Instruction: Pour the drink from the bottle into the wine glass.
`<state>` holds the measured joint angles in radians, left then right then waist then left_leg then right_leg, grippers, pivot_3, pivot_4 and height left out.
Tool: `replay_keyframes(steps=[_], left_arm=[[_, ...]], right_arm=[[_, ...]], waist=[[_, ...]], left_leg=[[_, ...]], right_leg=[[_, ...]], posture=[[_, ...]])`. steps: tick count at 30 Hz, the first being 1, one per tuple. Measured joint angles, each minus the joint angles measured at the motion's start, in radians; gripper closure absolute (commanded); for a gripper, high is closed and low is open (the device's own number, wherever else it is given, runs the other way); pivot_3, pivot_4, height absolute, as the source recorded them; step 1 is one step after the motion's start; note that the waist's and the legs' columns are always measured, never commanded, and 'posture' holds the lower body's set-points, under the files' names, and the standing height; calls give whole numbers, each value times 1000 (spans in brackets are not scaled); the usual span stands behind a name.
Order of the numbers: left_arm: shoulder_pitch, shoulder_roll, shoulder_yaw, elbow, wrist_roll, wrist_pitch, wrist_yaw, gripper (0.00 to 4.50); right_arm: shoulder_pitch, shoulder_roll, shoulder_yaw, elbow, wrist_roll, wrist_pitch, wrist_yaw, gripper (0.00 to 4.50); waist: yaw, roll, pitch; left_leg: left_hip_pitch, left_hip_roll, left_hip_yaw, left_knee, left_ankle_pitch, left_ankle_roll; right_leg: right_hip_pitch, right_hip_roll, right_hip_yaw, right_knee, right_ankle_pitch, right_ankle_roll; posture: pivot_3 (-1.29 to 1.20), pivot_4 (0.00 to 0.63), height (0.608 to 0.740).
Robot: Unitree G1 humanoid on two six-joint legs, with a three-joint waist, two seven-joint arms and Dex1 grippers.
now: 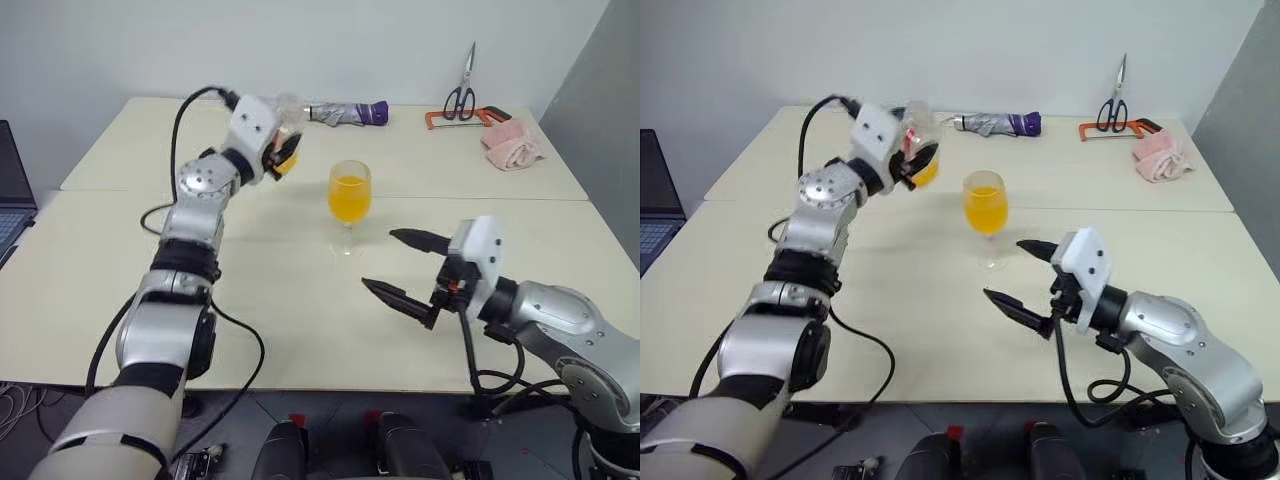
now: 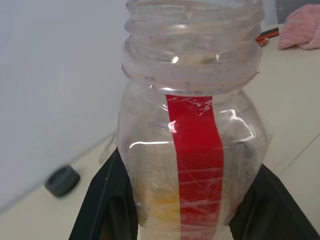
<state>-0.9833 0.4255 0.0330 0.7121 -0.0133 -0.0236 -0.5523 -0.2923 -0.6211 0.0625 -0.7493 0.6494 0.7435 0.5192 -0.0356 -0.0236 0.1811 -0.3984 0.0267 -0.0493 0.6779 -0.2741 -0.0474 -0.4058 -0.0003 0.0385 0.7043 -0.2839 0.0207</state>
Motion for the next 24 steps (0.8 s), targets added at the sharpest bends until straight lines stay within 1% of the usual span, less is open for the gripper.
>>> replay_keyframes(steps=[2, 5, 11, 18, 24], left_arm=[[82, 4, 32, -99, -35, 111, 20, 2735], [189, 21, 61, -239, -55, 229, 57, 2735], [286, 33, 127, -400, -81, 389, 134, 2735], [326, 33, 143, -429, -93, 453, 193, 2735], [354, 32, 163, -431, -107, 420, 192, 2735]], right_arm=[[-24, 1, 24, 9, -2, 26, 0, 0], [-43, 1, 58, 33, -26, 29, 8, 0], [-54, 13, 105, 78, -81, 6, 34, 0], [-111, 45, 134, 93, -115, -1, 50, 0], [-166, 76, 137, 111, -118, 13, 49, 0]], waist=[[2, 0, 0], [4, 0, 0], [8, 0, 0], [7, 0, 0], [7, 0, 0]], left_leg=[[0, 0, -1, 1, 0, 0], [0, 0, -1, 1, 0, 0], [0, 0, -1, 1, 0, 0], [0, 0, -1, 1, 0, 0], [0, 0, -1, 1, 0, 0]], right_leg=[[0, 0, -1, 0, 0, 0], [0, 0, 0, 0, 0, 0], [0, -1, 0, 0, 0, 0], [0, 0, -1, 1, 0, 0], [0, 0, -1, 0, 0, 0]], posture=[[0, 150, 740], [0, 150, 740], [0, 150, 740], [0, 150, 740], [0, 150, 740]])
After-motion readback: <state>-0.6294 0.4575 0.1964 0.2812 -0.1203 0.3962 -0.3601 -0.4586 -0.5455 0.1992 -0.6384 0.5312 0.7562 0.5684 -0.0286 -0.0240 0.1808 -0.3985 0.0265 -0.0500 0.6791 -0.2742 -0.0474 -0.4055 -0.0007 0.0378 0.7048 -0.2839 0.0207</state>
